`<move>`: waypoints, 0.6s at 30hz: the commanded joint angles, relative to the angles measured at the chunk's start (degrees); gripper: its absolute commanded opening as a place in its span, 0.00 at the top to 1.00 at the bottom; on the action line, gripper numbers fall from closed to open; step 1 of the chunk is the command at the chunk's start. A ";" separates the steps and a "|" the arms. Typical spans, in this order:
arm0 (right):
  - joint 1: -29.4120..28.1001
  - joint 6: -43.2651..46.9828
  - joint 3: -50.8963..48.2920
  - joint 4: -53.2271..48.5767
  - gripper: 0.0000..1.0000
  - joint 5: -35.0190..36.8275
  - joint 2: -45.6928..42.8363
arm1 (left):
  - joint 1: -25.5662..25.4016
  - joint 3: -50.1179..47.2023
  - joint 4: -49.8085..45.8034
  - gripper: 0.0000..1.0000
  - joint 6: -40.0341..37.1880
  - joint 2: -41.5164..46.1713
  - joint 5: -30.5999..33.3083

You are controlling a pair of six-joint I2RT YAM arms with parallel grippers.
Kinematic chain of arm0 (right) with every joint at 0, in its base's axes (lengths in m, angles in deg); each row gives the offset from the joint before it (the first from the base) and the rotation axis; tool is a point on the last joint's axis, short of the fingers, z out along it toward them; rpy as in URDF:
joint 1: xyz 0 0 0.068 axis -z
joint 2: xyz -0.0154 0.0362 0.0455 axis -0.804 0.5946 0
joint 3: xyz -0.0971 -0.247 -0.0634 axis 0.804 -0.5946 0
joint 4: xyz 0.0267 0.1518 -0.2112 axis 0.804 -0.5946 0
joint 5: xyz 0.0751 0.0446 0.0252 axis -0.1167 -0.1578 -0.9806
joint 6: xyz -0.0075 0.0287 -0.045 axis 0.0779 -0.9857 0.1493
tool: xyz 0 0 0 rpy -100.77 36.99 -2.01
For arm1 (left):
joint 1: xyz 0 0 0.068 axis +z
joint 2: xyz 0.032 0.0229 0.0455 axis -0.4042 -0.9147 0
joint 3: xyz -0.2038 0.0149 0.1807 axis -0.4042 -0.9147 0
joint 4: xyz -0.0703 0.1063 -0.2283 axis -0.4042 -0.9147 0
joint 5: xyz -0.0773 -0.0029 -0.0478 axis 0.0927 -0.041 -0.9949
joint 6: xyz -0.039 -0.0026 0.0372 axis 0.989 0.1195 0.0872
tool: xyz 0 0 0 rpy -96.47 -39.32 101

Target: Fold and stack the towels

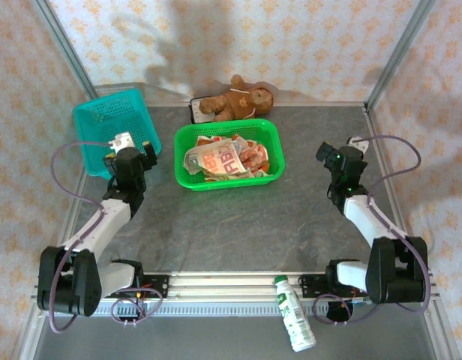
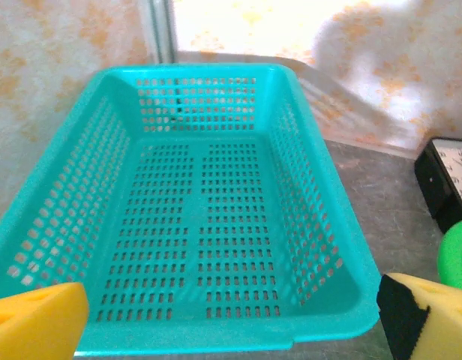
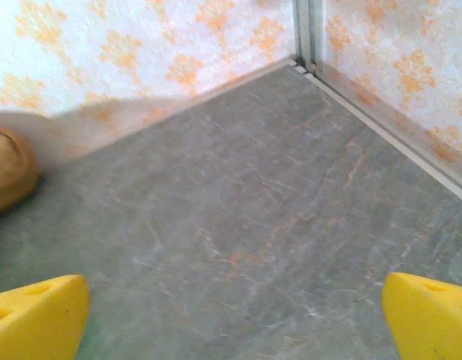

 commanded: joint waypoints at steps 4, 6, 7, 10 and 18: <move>-2.69 -12.05 9.04 -16.64 0.01 -11.43 -1.97 | 0.52 12.33 -32.47 0.00 12.62 1.09 -7.90; -7.44 -11.21 12.11 -19.22 0.01 -10.24 -1.56 | 0.54 13.58 -34.57 0.00 13.86 0.65 -13.55; -10.13 -10.54 13.95 -20.71 0.01 -9.12 -0.24 | 0.52 13.58 -35.02 0.00 15.29 0.80 -14.59; -17.48 -9.54 19.18 -25.23 0.01 -7.40 3.98 | 0.54 11.83 -33.05 0.00 17.22 2.19 -18.16; -32.82 -8.53 32.58 -33.58 0.07 -8.10 21.30 | 0.53 9.28 -34.02 0.00 17.01 4.88 -20.21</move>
